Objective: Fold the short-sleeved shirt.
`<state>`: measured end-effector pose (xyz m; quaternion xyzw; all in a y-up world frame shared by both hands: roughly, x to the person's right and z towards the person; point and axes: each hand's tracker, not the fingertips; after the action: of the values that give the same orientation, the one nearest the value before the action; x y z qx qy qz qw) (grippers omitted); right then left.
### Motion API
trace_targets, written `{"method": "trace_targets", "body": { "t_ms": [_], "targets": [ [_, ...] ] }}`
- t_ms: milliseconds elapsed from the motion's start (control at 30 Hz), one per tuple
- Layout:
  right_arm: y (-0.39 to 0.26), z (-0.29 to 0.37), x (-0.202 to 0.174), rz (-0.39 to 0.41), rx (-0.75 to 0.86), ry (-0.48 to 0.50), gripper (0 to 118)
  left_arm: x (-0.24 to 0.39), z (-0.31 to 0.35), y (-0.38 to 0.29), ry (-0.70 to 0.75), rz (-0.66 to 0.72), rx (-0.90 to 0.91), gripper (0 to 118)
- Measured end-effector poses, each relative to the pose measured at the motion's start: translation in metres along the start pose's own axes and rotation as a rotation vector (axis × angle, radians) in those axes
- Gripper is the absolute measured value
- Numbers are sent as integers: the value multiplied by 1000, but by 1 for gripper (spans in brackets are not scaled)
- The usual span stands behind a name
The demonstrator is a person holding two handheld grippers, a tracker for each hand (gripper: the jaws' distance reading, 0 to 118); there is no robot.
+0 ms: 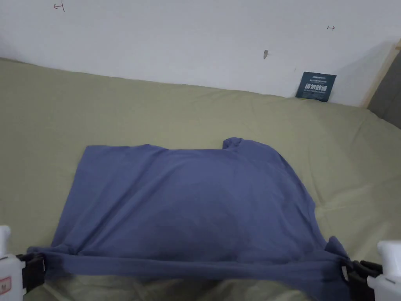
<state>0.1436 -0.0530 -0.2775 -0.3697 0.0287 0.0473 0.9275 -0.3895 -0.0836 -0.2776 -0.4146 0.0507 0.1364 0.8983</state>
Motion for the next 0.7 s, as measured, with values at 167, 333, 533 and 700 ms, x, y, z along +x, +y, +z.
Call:
{"method": "trace_targets", "body": {
  "t_ms": [167,333,533,700],
  "targets": [
    [42,-33,6,21,10,25,2,7,-17,39,-6,-34,-17,3],
    [81,-65,13,5,22,44,2,15,-31,79,-13,-74,-23,3],
    [120,-107,15,18,14,50,2,20,-61,116,6,-131,-57,3],
    [129,-152,18,15,-76,82,2,22,-92,121,-12,-168,-109,3]
  ]
}}
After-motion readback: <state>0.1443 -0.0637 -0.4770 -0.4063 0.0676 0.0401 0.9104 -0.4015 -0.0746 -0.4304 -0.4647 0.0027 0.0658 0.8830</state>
